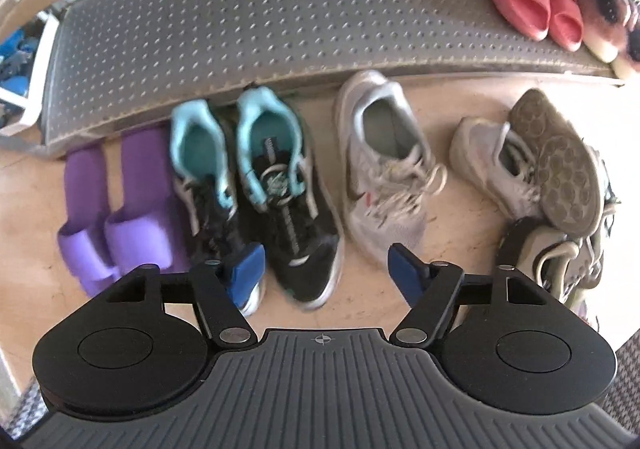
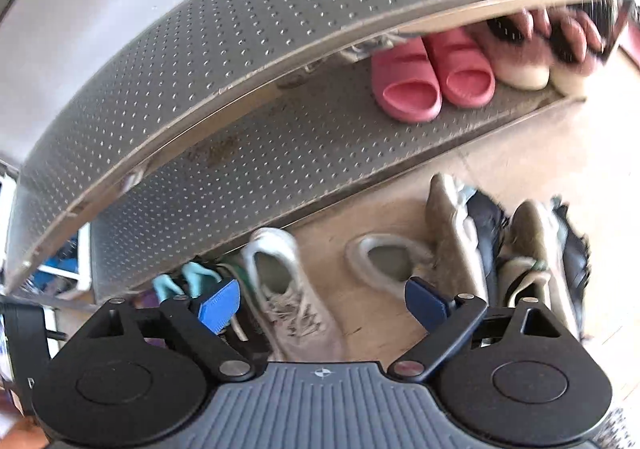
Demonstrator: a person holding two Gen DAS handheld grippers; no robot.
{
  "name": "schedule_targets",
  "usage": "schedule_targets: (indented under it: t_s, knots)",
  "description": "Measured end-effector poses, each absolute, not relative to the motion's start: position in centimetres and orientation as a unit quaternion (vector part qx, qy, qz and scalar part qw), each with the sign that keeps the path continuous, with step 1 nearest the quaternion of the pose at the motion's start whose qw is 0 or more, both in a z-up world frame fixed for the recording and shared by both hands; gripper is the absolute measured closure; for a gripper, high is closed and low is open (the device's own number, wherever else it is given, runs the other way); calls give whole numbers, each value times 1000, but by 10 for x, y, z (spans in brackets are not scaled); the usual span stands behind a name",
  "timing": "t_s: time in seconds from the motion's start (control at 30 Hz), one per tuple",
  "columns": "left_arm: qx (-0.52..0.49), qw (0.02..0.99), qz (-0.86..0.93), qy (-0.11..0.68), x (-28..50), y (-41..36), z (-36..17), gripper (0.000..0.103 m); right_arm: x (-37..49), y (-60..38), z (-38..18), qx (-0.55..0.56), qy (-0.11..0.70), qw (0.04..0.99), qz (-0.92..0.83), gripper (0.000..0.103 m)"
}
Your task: Organize scattered shoes
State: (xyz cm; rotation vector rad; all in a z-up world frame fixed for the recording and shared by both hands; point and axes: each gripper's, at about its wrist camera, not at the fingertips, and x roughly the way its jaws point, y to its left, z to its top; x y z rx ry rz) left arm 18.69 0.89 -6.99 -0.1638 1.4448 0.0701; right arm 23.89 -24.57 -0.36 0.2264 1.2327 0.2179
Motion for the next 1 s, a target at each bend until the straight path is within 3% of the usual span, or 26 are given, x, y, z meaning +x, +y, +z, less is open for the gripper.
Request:
schedule_targets:
  t_s: [0.27,0.47,0.57,0.67,0.7,0.8,0.97,1.0]
  knots:
    - [-151,746,40,648,230,10,-133,40,246,-258,-2,147,576,798,99,11]
    - [-109,749,56,651,258,1,-178,42,246,-268,-1,157,577,795,98,11]
    - [-102,749,41,653,268,-7,-196,48,246,-273,-2,163,581,792,94,11]
    - [-47,746,33,663,271,-22,-212,61,246,-276,-2,171,582,789,95,11]
    - [-28,745,32,666,271,-25,-215,72,246,-276,-2,171,582,789,96,11]
    - [37,741,27,670,267,-34,-218,83,247,-273,-2,169,586,786,101,11]
    - [107,720,28,685,267,-33,-220,81,246,-265,-1,170,589,782,109,10]
    - [108,721,24,684,266,-32,-220,75,245,-264,-1,168,589,783,111,10]
